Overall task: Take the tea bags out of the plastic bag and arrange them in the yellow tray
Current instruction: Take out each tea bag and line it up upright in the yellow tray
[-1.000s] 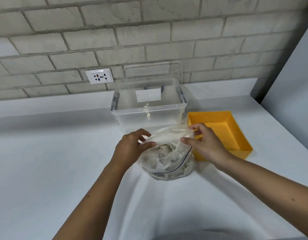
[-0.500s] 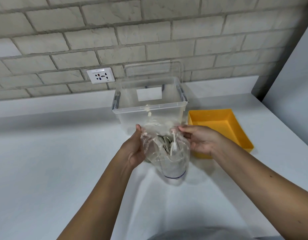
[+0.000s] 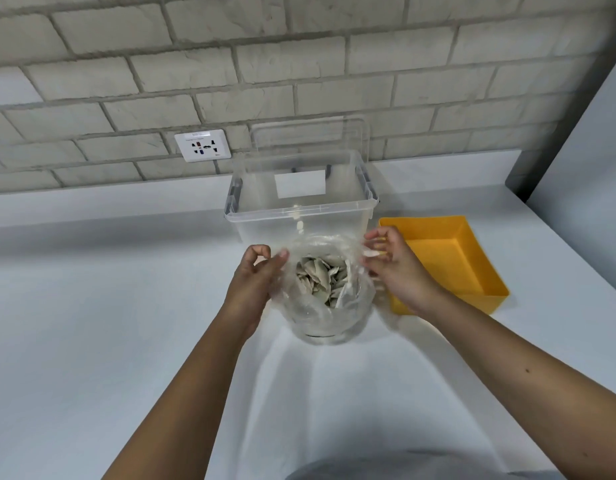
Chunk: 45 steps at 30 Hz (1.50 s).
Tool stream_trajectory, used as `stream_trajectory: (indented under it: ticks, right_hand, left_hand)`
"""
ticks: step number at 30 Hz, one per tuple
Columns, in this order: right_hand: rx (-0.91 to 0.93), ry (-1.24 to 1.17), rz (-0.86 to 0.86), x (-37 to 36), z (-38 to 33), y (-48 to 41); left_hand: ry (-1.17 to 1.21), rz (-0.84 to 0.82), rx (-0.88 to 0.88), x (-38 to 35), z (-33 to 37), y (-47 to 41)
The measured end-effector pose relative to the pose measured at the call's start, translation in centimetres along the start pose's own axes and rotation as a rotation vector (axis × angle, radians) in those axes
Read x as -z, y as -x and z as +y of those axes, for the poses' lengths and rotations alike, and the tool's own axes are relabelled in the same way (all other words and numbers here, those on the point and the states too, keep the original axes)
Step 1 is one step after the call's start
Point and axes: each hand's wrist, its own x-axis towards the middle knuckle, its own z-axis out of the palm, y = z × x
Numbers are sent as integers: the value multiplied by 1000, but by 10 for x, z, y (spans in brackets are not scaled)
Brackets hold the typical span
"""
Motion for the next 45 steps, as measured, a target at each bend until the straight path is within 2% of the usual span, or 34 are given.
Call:
stream_trajectory:
  ticks: [3,7,9,14,18,21,24,26,29,31,35,41,43,45]
  right_hand:
    - [198,131,-21,-6,1,0]
    - [352,342,8,-13,3,-7]
    - [339,382,1,-13,7,-13]
    - [96,58,12,-1,1,-26]
    - [147,165,-43,2,3,-26]
    - [296,362,-10,2,1,-19]
    - [483,576,-64,-6,-4,-7]
    - [453,784,-115,-12,-5,-5]
    - [313,1129,-134,-15,-5,-7]
    - [224,1250,-128,-15,-3,-10]
    - [171,1310,-118,-9,0,-15]
    - [293,1165,-69,-3,-2,-19]
    - [299,967,-153,2,8,-17]
    - [298,586,-184,6,18,-12]
  left_hand:
    - [-115,-80,-81,5,0,5]
    - [-229,-118,-138,1,1,8]
    - [-312,-134,-144,1,1,7]
    - [-612,-139,-206,13,11,3]
    - [-758,-74,-308,8,7,0]
    - [-923,20,-406,-2,-3,0]
    - [-1059,60,-404,-12,-8,2]
    - [-1118,74,-372,-14,-6,1]
    - [-1360,77,-301,-13,-5,-2]
    - [-1483,39,-201,-10,-7,-4]
    - [-1391,14,-109,2,-7,-8]
    - [-1317,68,-267,10,10,-10]
    - [-1188,3,-274,14,2,-6]
    - [-868,2,-309,17,-7,1]
